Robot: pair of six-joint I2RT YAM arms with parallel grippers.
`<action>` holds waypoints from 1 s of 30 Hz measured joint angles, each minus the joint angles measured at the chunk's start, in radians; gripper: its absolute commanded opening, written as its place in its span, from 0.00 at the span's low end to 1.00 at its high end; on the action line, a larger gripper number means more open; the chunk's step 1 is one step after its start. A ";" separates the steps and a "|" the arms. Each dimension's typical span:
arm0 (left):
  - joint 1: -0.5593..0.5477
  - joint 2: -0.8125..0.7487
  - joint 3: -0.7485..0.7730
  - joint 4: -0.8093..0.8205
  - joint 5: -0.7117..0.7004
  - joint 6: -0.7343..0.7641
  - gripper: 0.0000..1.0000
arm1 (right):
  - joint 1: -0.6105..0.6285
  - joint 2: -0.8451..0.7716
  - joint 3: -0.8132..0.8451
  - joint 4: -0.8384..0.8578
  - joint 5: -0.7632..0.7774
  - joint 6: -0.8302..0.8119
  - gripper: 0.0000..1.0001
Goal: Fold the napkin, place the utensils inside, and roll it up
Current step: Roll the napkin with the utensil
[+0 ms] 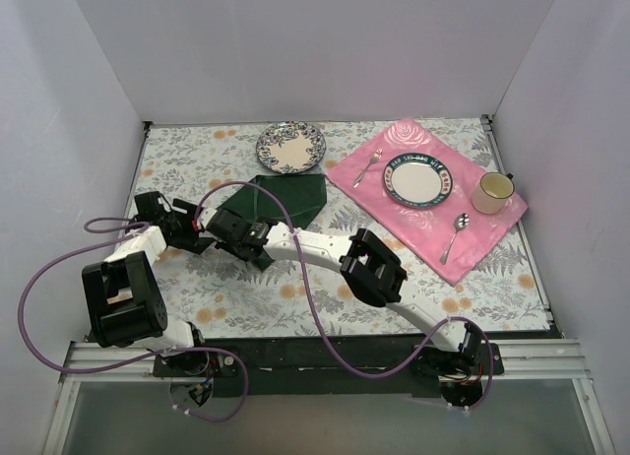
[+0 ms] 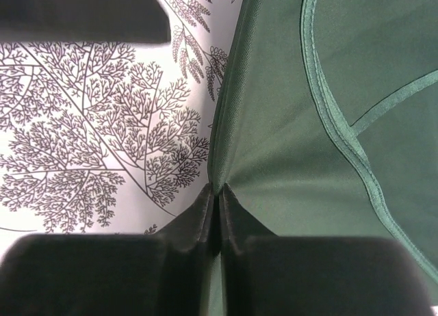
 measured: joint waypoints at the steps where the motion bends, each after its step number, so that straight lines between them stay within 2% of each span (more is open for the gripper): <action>1: 0.000 0.000 -0.016 0.020 0.014 0.002 0.71 | 0.000 0.000 0.001 0.000 0.000 0.000 0.02; 20: 0.011 0.040 -0.094 0.201 0.101 0.027 0.73 | -0.041 -0.014 -0.012 0.011 -0.096 0.051 0.01; 30: 0.006 0.053 -0.125 0.240 0.185 0.035 0.73 | -0.084 -0.035 -0.023 0.049 -0.153 0.075 0.01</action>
